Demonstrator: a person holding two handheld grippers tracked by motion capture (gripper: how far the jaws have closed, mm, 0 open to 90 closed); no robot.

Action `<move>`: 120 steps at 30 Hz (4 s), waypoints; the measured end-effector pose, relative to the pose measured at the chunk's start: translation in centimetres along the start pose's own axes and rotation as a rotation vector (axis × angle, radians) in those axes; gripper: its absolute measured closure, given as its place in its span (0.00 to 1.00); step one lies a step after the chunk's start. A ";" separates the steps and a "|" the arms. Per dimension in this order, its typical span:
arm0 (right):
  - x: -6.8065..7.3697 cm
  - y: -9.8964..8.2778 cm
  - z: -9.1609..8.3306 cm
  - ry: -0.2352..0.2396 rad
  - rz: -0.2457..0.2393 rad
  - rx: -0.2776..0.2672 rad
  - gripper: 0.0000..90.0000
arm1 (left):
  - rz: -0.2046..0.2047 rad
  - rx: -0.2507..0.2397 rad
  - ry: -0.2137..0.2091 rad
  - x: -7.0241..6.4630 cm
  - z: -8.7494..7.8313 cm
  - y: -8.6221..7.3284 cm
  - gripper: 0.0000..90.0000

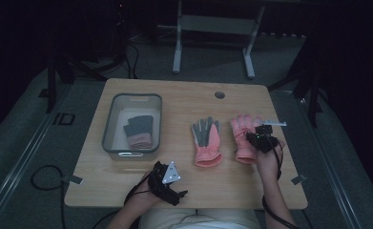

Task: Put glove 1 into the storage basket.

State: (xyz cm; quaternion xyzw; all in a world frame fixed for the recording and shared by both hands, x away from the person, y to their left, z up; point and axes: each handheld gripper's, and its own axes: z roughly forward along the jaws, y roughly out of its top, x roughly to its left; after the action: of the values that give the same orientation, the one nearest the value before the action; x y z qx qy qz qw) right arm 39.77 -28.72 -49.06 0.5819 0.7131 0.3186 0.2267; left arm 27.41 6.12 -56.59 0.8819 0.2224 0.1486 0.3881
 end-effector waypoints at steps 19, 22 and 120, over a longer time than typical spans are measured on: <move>-0.7 -1.8 3.1 0.008 0.007 0.046 0.88 | 0.009 0.008 -0.003 -0.1 0.1 0.0 0.01; -0.8 -1.2 2.2 0.007 -0.016 0.038 0.82 | 0.007 0.007 -0.006 0.0 0.1 0.0 0.01; 13.8 1.6 2.0 0.071 -0.191 0.034 0.95 | 0.017 0.006 -0.031 -0.1 0.1 0.0 0.01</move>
State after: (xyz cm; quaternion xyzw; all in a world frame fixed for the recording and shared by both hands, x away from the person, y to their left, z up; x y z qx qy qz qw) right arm 39.22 -14.67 -48.63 0.5034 0.7781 0.3038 0.2210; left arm 27.38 6.01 -56.60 0.8871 0.2091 0.1377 0.3877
